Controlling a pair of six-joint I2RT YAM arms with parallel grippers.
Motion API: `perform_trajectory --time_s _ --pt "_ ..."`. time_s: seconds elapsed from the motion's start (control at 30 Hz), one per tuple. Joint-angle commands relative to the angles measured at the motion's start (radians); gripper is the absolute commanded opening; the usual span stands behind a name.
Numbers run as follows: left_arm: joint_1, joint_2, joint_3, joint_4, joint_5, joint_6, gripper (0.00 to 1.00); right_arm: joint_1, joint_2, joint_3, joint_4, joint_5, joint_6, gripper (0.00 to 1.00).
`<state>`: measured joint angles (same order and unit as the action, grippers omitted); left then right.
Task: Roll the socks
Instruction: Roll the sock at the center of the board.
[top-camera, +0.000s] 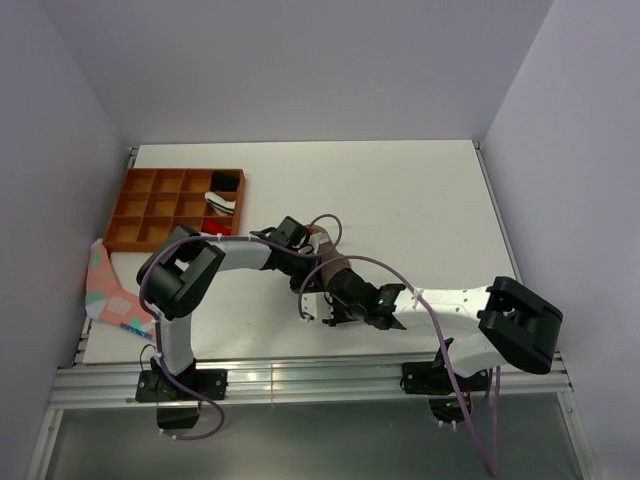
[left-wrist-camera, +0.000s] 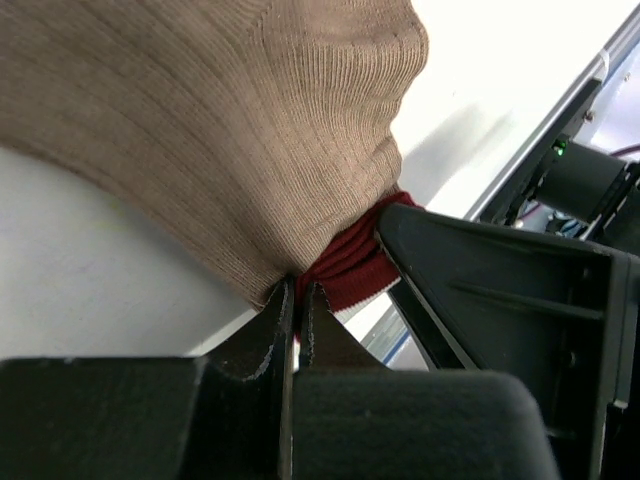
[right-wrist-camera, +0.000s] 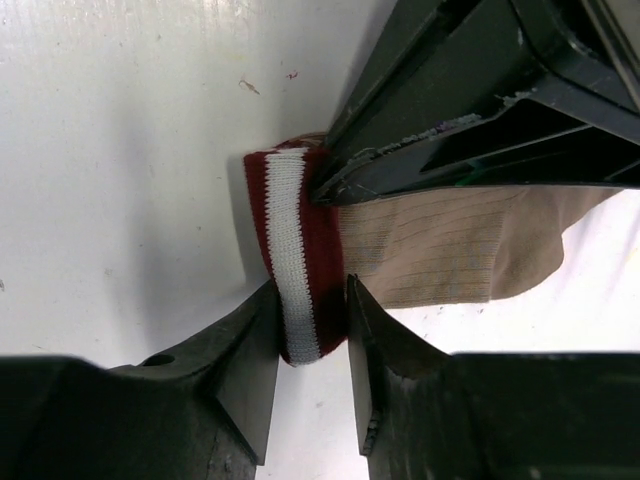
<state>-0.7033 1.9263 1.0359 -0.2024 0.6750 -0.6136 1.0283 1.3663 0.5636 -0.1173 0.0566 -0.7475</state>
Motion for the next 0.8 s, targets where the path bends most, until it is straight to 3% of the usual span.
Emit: perform_trajectory --time_s 0.0,0.13,0.33,0.77 --pt "-0.013 0.048 -0.062 -0.091 -0.071 0.04 0.0 0.003 0.001 -0.016 0.051 0.008 0.014 0.38" --pt "-0.013 0.059 -0.065 -0.078 -0.069 0.034 0.0 -0.011 -0.006 -0.016 0.041 -0.021 0.013 0.36" --pt "-0.013 0.028 -0.111 0.021 -0.103 -0.066 0.08 -0.076 -0.018 0.042 -0.071 -0.153 0.049 0.22" --pt "-0.024 -0.127 -0.275 0.325 -0.253 -0.413 0.18 -0.283 0.051 0.177 -0.313 -0.426 0.05 0.18"
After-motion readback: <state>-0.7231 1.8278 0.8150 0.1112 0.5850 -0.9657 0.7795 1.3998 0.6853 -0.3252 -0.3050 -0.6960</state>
